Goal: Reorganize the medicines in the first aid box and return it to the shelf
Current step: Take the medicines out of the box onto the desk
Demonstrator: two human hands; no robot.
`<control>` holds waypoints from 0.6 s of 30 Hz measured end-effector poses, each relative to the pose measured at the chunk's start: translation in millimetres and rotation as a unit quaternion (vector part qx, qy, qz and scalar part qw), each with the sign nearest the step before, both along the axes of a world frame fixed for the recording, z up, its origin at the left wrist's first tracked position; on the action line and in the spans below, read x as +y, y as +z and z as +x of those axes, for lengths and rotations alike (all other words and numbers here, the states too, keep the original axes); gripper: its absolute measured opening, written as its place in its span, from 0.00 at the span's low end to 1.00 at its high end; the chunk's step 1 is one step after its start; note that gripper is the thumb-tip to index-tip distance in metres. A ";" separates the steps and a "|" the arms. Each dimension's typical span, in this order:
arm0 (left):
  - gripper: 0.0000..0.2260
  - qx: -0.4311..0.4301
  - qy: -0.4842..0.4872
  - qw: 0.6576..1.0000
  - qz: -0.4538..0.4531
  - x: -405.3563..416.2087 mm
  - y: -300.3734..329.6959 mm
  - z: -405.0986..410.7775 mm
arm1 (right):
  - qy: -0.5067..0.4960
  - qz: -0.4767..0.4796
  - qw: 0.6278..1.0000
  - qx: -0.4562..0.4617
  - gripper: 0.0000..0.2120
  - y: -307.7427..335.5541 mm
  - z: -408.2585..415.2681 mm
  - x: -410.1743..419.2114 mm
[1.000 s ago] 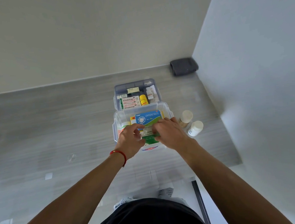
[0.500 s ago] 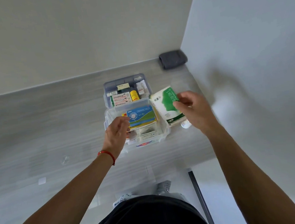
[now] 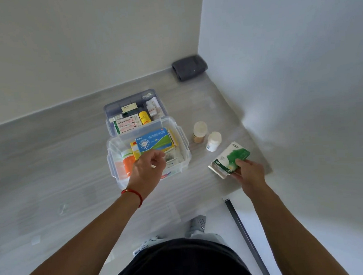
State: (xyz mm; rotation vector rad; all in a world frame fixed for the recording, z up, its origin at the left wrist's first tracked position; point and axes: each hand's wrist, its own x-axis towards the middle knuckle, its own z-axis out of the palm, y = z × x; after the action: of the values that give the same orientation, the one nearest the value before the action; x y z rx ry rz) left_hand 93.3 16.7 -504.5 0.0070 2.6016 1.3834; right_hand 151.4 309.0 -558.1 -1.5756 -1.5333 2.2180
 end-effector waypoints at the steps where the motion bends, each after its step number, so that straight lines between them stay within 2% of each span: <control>1: 0.07 -0.001 0.001 1.000 -0.003 -1.1 -0.6 -0.5 | -0.006 -0.006 1.000 0.000 0.04 -4.7 0.5 -3.4; 4: 0.07 -0.008 0.011 1.000 -0.010 -2.2 -0.2 -1.2 | 0.001 0.010 1.000 -0.009 0.04 -13.5 -2.1 -7.9; 7: 0.08 -0.020 0.036 0.999 -0.003 -2.0 3.2 -1.9 | 0.084 0.105 0.988 -0.079 0.06 -11.2 -4.9 -0.3; 10: 0.09 -0.022 0.081 0.996 -0.003 -7.3 7.1 -2.0 | 0.176 0.222 0.949 -0.135 0.07 4.6 -4.8 4.2; 12: 0.10 -0.028 0.106 0.994 -0.013 -15.0 8.6 -4.2 | 0.210 0.335 0.909 -0.129 0.08 21.1 -6.4 -0.9; 14: 0.12 -0.028 0.117 0.992 -0.035 -22.4 9.3 -10.0 | 0.207 0.422 0.881 -0.052 0.09 42.7 -13.2 -15.0; 16: 0.15 -0.018 0.111 0.991 -0.069 -27.3 9.1 -18.3 | 0.233 0.457 0.855 0.079 0.07 65.0 -26.6 -38.4; 18: 0.17 0.018 0.062 0.992 -0.112 -29.3 8.9 -26.9 | 0.301 0.482 0.802 0.183 0.05 79.9 -44.0 -66.5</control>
State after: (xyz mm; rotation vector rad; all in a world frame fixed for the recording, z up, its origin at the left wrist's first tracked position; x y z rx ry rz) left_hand 66.4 -12.6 -495.6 -0.1642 2.8157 1.1286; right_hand 107.4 242.6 -478.1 -0.3562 -2.5794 1.2466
